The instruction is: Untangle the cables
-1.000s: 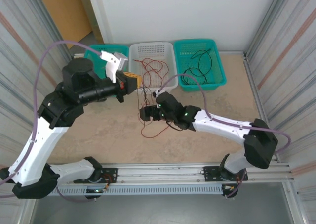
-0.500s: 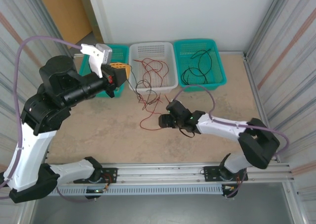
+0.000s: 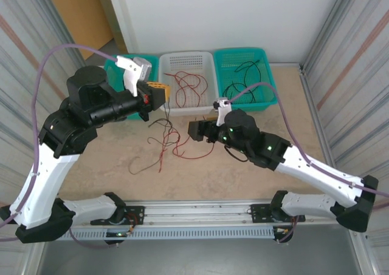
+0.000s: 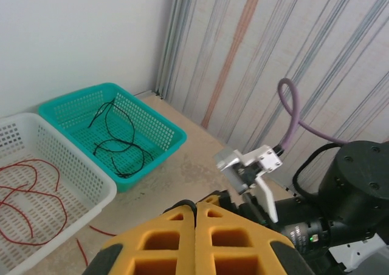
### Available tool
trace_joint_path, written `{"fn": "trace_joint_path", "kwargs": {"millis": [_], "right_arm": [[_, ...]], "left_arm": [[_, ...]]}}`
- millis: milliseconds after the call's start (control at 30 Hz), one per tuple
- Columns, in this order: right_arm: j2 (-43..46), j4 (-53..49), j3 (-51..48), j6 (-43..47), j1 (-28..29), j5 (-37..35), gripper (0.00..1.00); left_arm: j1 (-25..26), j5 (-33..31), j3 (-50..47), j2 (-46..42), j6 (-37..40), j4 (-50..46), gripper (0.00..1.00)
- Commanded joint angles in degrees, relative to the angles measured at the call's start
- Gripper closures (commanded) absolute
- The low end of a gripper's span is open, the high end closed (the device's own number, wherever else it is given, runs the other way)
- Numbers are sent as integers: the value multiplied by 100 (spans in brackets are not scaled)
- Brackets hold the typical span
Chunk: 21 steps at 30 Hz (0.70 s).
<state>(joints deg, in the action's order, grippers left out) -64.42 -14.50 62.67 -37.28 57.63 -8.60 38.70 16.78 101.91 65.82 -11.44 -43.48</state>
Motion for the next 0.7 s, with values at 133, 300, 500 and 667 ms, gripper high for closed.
{"fn": "trace_joint_path", "kwargs": {"millis": [133,300,500,667], "right_arm": [[-887,-7,351,241,110,38,22],[-1332,-19,-316,-207,-481,28,38],[-1880,283,-1157,-540,-1020,195,73],[-2148,387,-1596,-723,-1147,218,82]], "left_arm": [[-25,356,-24,-77,-200,312,100],[-24,422,153,-77,-253,349,100],[-29,328,432,-111,-247,278,100],[-30,-188,592,-199,-158,33,100]]}}
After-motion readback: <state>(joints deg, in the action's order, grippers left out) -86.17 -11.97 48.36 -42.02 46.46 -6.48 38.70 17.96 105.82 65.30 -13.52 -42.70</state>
